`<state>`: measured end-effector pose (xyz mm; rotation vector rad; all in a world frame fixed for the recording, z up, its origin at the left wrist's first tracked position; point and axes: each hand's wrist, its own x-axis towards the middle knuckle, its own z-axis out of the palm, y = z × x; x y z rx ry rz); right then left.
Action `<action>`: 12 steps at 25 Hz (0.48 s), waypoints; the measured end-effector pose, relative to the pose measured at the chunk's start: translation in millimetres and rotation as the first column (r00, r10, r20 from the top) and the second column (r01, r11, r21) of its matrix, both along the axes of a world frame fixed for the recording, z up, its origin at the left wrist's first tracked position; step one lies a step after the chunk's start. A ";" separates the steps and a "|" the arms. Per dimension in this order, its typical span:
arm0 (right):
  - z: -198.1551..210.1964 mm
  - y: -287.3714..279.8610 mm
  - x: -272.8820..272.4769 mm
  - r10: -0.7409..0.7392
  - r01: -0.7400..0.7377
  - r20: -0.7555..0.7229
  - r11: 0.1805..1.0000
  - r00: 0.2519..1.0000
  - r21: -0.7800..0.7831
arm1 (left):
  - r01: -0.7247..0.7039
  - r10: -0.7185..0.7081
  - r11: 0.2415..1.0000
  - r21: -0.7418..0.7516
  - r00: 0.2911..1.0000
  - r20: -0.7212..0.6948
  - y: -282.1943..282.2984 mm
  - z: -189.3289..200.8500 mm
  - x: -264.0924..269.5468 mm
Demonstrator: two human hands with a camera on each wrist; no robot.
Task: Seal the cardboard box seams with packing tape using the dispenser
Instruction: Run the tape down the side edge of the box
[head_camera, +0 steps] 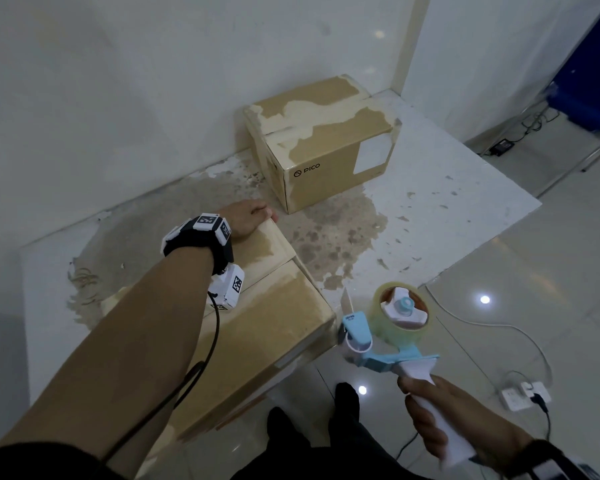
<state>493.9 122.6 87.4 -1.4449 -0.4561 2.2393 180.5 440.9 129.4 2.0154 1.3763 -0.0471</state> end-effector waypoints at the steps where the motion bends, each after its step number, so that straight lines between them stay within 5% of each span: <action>1: -0.6 -0.6 1.8 -0.048 0.048 0.003 0.999 0.999 -0.005 | -0.003 0.003 1.000 -0.002 1.000 0.004 -0.1 -0.6 -0.2; 4: -1.4 -1.7 7.7 -0.136 0.136 0.026 0.991 0.990 0.009 | -0.005 0.005 1.000 -0.003 1.000 0.012 1.6 -2.9 -0.9; 12: 14.2 2.3 -11.3 0.075 -0.107 0.170 0.977 0.983 0.187 | -0.044 0.044 0.999 0.013 0.998 0.048 -0.6 -7.8 -0.1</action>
